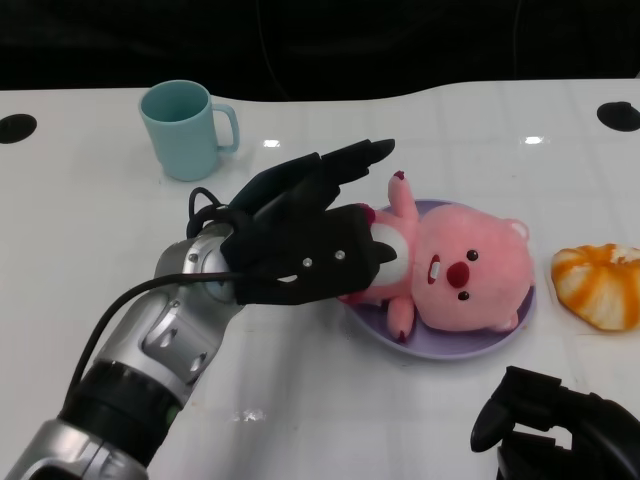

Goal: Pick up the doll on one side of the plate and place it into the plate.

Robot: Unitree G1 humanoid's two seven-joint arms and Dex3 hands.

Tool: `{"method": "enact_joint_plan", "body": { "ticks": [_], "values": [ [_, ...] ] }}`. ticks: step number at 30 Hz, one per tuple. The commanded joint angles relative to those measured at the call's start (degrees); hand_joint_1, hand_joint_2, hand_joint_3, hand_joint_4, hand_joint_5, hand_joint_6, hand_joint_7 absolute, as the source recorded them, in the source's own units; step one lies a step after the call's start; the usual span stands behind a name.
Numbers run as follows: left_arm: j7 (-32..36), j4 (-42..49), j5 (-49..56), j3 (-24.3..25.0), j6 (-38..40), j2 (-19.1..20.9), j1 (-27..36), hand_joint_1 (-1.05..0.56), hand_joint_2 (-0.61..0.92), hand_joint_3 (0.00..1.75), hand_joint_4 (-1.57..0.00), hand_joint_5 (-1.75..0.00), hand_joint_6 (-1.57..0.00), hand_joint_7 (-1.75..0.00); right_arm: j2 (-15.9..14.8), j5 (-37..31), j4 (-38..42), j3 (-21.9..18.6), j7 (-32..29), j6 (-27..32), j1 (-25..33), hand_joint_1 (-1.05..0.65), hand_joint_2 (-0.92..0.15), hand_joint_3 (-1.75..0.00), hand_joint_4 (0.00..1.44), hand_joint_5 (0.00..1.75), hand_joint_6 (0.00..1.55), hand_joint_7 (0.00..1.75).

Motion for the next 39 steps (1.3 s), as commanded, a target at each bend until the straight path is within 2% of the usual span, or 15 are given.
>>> {"method": "enact_joint_plan", "body": {
  "ticks": [1,8,14,17,20,21,22,24,27,29,34,39],
  "values": [
    [-3.3,-4.5,-6.7,4.3,-0.1,0.4,3.3,-0.76,0.92,0.26,0.00,-0.75,-0.25,-0.07,-0.8,0.4,-0.4,-0.9,0.1,0.0,0.1,-0.05,-0.64,-1.20,0.66,1.75,0.51,1.59],
    [-9.8,-11.7,-16.8,8.5,2.2,1.0,9.4,-0.74,0.92,0.27,0.00,-0.91,-0.34,-0.11,-0.8,0.4,0.1,-0.6,0.1,0.3,-0.6,-0.06,-0.64,-1.19,0.67,1.75,0.51,1.58],
    [-11.3,-19.3,-23.7,11.5,4.5,0.2,16.0,-0.69,0.92,0.26,-0.09,-0.98,-0.41,-0.14,-0.9,-0.1,-0.1,-0.4,0.0,-0.1,-0.6,-0.05,-0.64,-1.19,0.67,1.75,0.52,1.58],
    [-9.6,-24.8,-28.3,13.3,5.8,-2.3,21.3,-0.60,0.92,0.23,-0.25,-0.99,-0.51,-0.19,-0.9,0.3,-0.4,-0.6,0.1,0.4,-0.6,-0.05,-0.64,-1.20,0.67,1.75,0.52,1.58],
    [-6.9,-30.1,-33.1,14.8,9.2,-6.1,26.5,-0.40,0.90,0.21,-0.43,-1.04,-0.65,-0.27,-0.9,0.5,-0.7,-0.6,0.2,0.5,-0.5,-0.05,-0.64,-1.20,0.67,1.75,0.52,1.58],
    [-6.0,-31.9,-34.4,15.1,10.6,-7.1,28.0,-0.37,0.87,0.28,-0.49,-1.04,-0.69,-0.32,-1.0,0.5,-0.7,-0.6,0.3,0.3,-0.4,-0.04,-0.64,-1.20,0.67,1.75,0.52,1.58],
    [-5.3,-33.2,-35.3,15.2,11.8,-7.7,28.9,-0.33,0.72,0.58,-0.55,-1.06,-0.70,-0.42,-1.0,0.5,-0.7,-0.6,0.3,0.1,-0.4,-0.04,-0.64,-1.20,0.67,1.75,0.52,1.58],
    [-4.3,-36.1,-37.0,15.6,13.8,-8.6,31.3,-0.30,0.57,0.90,-0.62,-1.11,-0.71,-0.57,-1.1,0.3,-0.6,-0.4,0.4,-0.4,-0.3,-0.04,-0.64,-1.20,0.67,1.75,0.52,1.59],
    [-3.3,-39.5,-39.8,16.3,17.0,-9.5,34.1,-0.29,0.51,1.06,-0.70,-1.17,-0.75,-0.70,-1.2,0.3,-0.9,-0.4,0.2,0.3,-0.3,-0.05,-0.64,-1.21,0.67,1.75,0.52,1.59],
    [-2.8,-41.8,-43.3,17.2,20.5,-10.0,35.8,-0.27,0.44,1.25,-0.77,-1.24,-0.79,-0.81,-1.1,0.4,-1.1,-0.4,0.1,0.7,-0.3,-0.06,-0.64,-1.21,0.67,1.75,0.52,1.59],
    [0.6,-48.0,-49.3,19.3,30.0,-9.9,39.6,-0.22,0.37,1.45,-0.87,-1.38,-0.86,-1.02,-1.3,0.3,-1.0,-0.3,0.2,0.3,-0.4,-0.07,-0.64,-1.21,0.68,1.75,0.53,1.59],
    [4.6,-53.4,-52.9,20.7,36.6,-10.0,43.0,-0.16,0.45,1.43,-0.92,-1.62,-0.85,-1.36,-1.2,0.3,-1.3,-0.3,-0.1,0.9,-0.5,-0.07,-0.63,-1.21,0.69,1.75,0.53,1.59]
  ]
}}
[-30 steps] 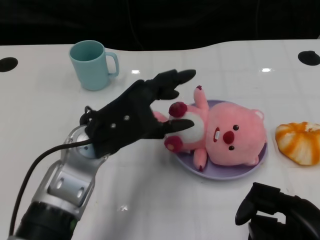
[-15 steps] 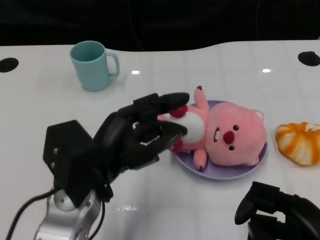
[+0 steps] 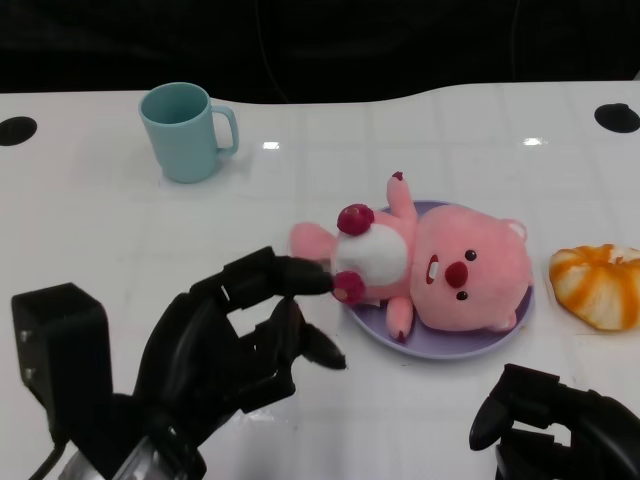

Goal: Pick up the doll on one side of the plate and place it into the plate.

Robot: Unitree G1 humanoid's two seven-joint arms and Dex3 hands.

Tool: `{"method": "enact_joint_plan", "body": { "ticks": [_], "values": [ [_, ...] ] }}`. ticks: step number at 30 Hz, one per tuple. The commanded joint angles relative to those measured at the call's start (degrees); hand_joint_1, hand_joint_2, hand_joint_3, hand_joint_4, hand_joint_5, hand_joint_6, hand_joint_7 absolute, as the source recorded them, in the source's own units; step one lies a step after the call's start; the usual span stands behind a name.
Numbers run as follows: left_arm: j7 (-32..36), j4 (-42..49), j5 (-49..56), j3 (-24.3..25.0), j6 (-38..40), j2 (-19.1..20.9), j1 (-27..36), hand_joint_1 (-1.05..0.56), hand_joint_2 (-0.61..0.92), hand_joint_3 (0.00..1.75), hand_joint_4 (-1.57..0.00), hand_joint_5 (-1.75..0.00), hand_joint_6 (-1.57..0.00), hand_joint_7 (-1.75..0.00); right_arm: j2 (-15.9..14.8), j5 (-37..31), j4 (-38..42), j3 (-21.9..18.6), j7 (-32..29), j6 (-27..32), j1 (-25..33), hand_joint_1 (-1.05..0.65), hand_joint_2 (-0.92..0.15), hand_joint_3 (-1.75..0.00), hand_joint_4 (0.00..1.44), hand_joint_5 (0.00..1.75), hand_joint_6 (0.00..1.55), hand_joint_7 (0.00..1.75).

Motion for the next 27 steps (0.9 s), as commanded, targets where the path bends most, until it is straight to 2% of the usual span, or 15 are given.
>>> {"method": "enact_joint_plan", "body": {
  "ticks": [1,4,7,12,17,21,27],
  "values": [
    [2.5,-3.4,-1.5,0.9,2.8,0.6,2.0,-0.15,0.47,1.42,-0.91,-1.68,-0.83,-1.45,-0.7,0.1,-0.8,-0.4,-0.1,0.5,0.0,-0.07,-0.63,-1.21,0.69,1.75,0.53,1.59],
    [3.6,-5.1,-1.9,1.0,4.3,1.0,3.5,-0.14,0.52,1.37,-0.88,-1.74,-0.74,-1.66,-0.8,0.0,-0.7,-0.3,0.0,0.2,0.0,-0.07,-0.63,-1.22,0.69,1.75,0.53,1.59],
    [4.4,-6.4,-3.1,1.5,5.9,1.2,5.2,-0.14,0.53,1.35,-0.87,-1.75,-0.70,-1.74,-0.7,0.3,-0.9,-0.3,0.0,0.4,-0.1,-0.07,-0.62,-1.23,0.69,1.75,0.53,1.59],
    [6.6,-7.8,-8.2,4.3,10.4,0.7,6.8,-0.15,0.53,1.34,-0.85,-1.75,-0.67,-1.75,-0.5,0.4,-1.3,-0.3,-0.3,1.0,-0.3,-0.07,-0.62,-1.23,0.69,1.75,0.53,1.59],
    [8.5,-8.6,-12.8,6.9,15.4,1.9,7.2,-0.16,0.56,1.31,-0.80,-1.75,-0.63,-1.75,-0.6,0.4,-1.3,-0.3,-0.2,1.1,-0.6,-0.07,-0.62,-1.24,0.68,1.75,0.53,1.59],
    [7.7,-7.6,-12.7,6.7,16.3,4.0,7.1,-0.16,0.57,1.30,-0.79,-1.75,-0.63,-1.75,-0.4,0.9,-1.1,-0.8,-0.3,1.2,-0.7,-0.06,-0.62,-1.24,0.68,1.75,0.53,1.60],
    [7.4,-6.2,-10.8,5.2,14.8,4.9,7.5,-0.15,0.56,1.29,-0.78,-1.75,-0.64,-1.74,-0.4,0.7,-0.5,-1.5,-0.4,0.7,-0.8,-0.05,-0.62,-1.23,0.68,1.75,0.52,1.60]
  ]
}}
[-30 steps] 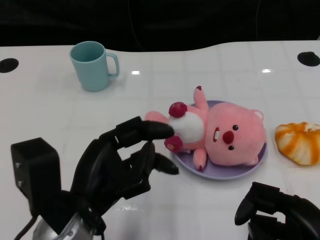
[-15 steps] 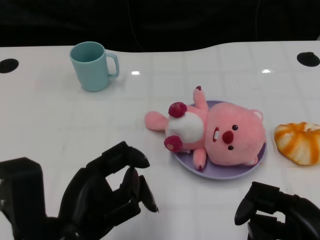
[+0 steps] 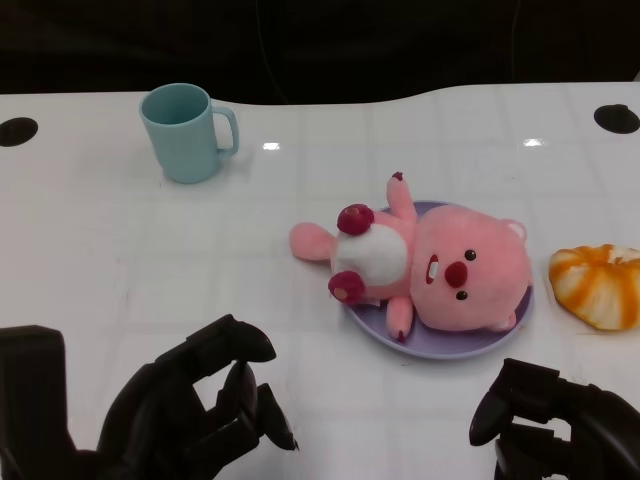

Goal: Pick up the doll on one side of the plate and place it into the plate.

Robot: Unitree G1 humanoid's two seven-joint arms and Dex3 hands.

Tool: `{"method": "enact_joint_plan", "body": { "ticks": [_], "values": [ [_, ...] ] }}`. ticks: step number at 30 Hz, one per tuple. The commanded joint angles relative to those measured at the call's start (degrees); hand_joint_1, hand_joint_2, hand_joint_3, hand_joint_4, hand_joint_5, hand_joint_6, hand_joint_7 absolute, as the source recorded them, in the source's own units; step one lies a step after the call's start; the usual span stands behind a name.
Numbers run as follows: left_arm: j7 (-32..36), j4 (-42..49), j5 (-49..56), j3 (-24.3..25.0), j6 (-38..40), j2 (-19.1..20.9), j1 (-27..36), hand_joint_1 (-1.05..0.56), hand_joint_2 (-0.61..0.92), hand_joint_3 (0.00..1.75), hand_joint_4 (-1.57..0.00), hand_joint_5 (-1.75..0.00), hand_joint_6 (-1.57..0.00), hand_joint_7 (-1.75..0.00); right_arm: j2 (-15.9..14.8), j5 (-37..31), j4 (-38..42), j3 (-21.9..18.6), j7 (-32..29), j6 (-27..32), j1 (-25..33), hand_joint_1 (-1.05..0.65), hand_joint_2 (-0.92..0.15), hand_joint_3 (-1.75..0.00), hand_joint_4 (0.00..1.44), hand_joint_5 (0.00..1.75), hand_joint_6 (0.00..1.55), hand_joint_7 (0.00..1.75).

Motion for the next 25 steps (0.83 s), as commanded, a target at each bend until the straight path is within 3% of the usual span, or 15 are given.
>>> {"method": "enact_joint_plan", "body": {
  "ticks": [1,25],
  "values": [
    [-0.5,1.0,1.4,-0.6,-1.3,1.0,0.4,-0.15,0.55,1.30,-0.79,-1.75,-0.65,-1.72,-0.4,0.3,0.2,-1.2,-0.4,-0.2,-0.3,-0.05,-0.62,-1.23,0.69,1.75,0.52,1.60],
    [-1.3,1.6,3.2,-2.3,-2.8,3.0,1.1,-0.14,0.52,1.33,-0.80,-1.75,-0.72,-1.67,1.2,-1.0,3.4,-1.0,-1.8,-5.5,0.1,-0.07,-0.66,-1.17,0.66,1.75,0.50,1.61]
  ]
}}
